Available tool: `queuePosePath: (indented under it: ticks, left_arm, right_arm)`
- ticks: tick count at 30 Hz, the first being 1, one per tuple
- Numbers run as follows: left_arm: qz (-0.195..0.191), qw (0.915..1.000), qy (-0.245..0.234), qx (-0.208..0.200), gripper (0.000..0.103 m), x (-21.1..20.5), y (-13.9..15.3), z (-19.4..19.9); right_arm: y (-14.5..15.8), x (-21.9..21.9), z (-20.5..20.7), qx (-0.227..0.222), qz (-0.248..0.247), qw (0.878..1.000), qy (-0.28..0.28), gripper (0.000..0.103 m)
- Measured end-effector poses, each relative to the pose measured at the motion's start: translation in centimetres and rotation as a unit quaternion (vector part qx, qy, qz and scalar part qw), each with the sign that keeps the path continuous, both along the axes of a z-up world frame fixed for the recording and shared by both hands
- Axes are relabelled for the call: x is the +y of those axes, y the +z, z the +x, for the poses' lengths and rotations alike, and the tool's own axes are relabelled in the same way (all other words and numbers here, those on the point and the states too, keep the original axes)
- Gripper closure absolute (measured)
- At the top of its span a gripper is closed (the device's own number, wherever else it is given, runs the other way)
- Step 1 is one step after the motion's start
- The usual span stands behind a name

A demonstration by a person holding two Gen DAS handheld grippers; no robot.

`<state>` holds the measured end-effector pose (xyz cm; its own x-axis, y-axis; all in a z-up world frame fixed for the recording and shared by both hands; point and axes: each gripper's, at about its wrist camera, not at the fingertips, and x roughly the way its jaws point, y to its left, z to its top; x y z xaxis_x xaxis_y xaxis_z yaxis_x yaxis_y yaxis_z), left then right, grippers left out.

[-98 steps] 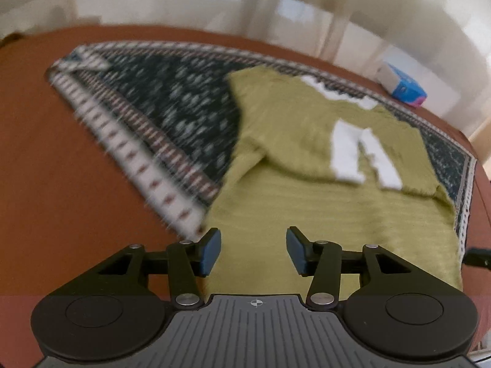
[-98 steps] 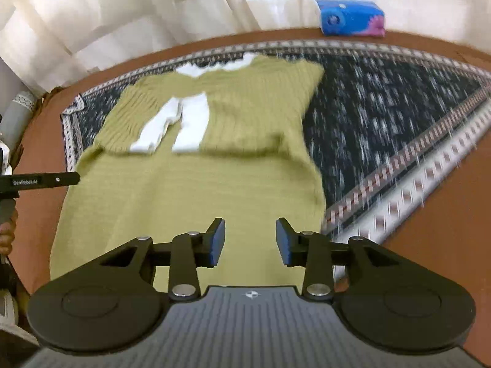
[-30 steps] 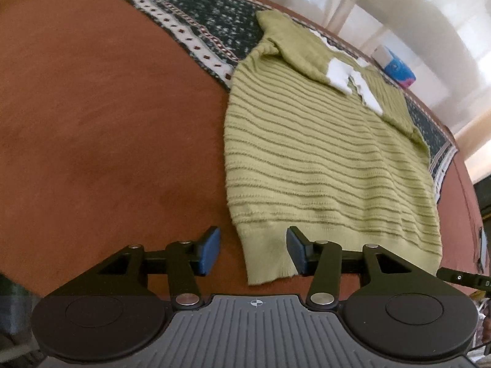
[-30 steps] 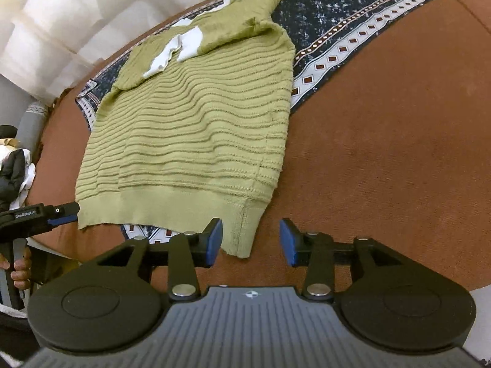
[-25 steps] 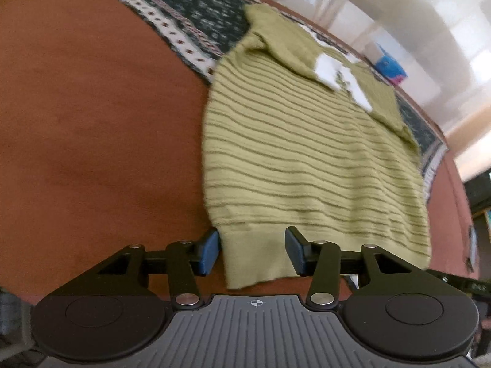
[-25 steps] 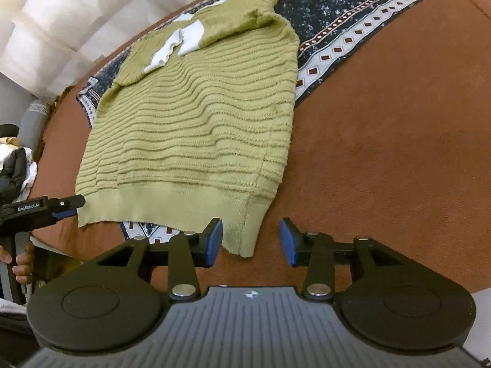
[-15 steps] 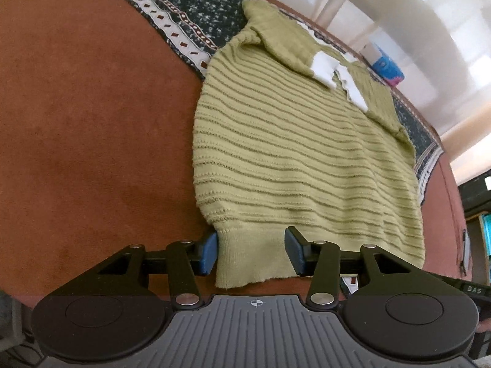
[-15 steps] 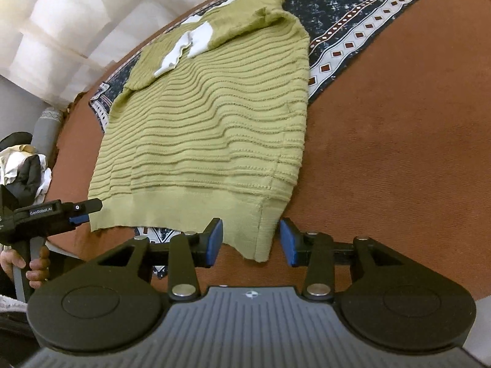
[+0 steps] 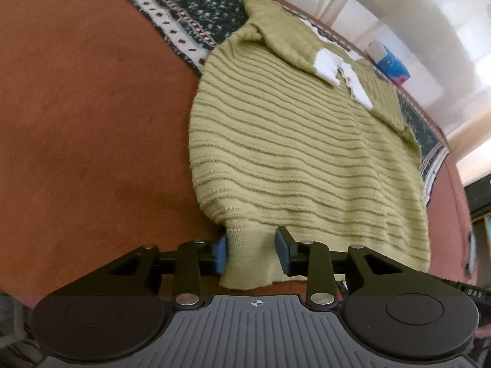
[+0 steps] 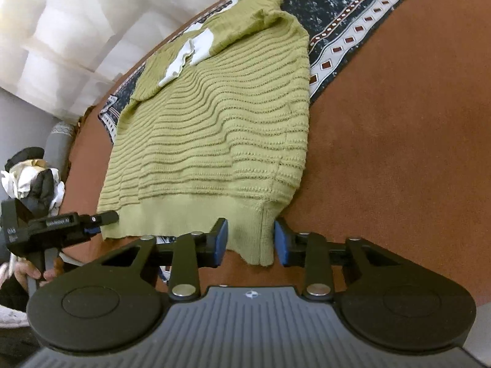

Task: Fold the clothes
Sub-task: 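Lift the hem with both tools and fold it toward the collar, then lower the folded hem onto the sweater and open both tools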

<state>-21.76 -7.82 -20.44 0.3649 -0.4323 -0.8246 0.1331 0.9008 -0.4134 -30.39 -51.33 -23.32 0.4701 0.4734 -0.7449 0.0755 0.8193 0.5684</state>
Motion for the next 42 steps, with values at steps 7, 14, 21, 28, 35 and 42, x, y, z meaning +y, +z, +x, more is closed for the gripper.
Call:
queuePosePath:
  ticks: [7, 14, 21, 28, 35, 42]
  left_arm:
    - [-0.042, 0.9991, 0.003, 0.008, 0.101, 1.0, 1.8, 0.1]
    - [-0.118, 0.9923, 0.036, -0.015, 0.101, 1.8, 6.1, 3.5]
    - [-0.153, 0.9851, 0.069, -0.037, 0.100, -0.5, 6.9, 12.2]
    - [-0.157, 0.9841, 0.080, -0.019, 0.100, -1.6, 5.1, 17.3]
    - [-0.157, 0.9855, 0.061, -0.019, 0.100, -2.1, 4.6, 19.8]
    - [-0.145, 0.9871, 0.067, 0.013, 0.071, -2.7, 2.4, 22.4]
  right_arm:
    - [0.5, -2.1, -0.6, 0.011, 0.094, 0.995, -0.035, 0.095]
    - [4.8, -4.1, 2.6, -0.038, 0.142, 0.988, -0.051, 0.095]
    - [5.6, -4.2, 11.5, -0.060, 0.115, 0.990, -0.054, 0.095]
    - [3.1, -3.4, 16.7, -0.053, 0.112, 0.989, -0.083, 0.095]
    - [4.2, -5.2, 19.4, -0.078, 0.126, 0.982, -0.121, 0.095]
    - [2.5, -5.3, 22.4, -0.022, 0.085, 0.986, -0.142, 0.090]
